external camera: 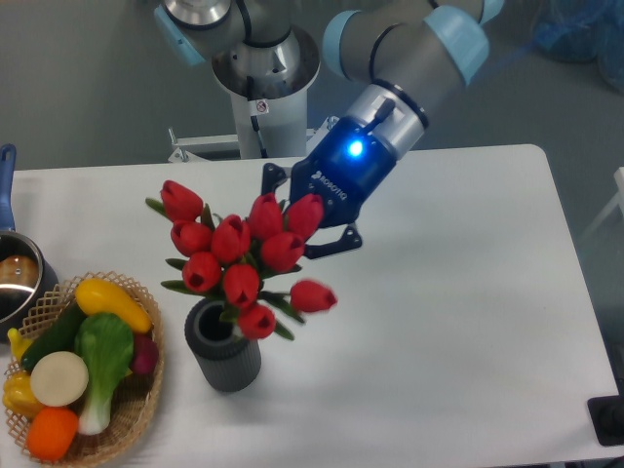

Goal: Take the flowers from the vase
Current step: 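Lift the gripped tulips up out of the grey vase, then carry the tulip bunch away from the vase over the table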

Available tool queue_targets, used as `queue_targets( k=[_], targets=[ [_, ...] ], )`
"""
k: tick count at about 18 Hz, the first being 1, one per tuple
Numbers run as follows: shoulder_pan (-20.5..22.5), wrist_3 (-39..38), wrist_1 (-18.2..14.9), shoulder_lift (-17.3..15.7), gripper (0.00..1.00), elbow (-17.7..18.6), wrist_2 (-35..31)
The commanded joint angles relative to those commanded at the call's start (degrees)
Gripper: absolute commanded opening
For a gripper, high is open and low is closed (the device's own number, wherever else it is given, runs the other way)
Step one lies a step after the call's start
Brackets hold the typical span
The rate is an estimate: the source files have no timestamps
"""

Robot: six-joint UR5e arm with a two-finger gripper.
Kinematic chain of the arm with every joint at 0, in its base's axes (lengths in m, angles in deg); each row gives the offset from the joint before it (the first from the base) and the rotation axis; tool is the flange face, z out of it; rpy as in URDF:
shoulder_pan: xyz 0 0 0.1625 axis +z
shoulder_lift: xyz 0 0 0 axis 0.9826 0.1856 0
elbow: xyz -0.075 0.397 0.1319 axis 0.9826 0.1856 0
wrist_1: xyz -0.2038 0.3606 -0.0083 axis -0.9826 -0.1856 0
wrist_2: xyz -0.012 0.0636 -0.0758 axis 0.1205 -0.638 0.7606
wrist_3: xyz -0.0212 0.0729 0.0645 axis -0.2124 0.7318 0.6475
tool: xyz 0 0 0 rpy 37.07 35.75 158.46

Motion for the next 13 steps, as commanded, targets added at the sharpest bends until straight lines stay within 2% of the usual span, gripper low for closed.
queue_targets(
  k=[3, 6, 10, 13],
  targets=[
    [0.35, 0.00, 0.00, 0.09, 0.00, -2.11, -7.90],
    [1.06, -0.09, -0.17, 0.00, 0.00, -2.29, -10.55],
    [1.23, 0.70, -0.61, -0.62, 0.00, -1.50, -23.10],
    [1.50, 0.70, -0.70, -0.44, 0.00, -1.07, -24.97]
  ],
)
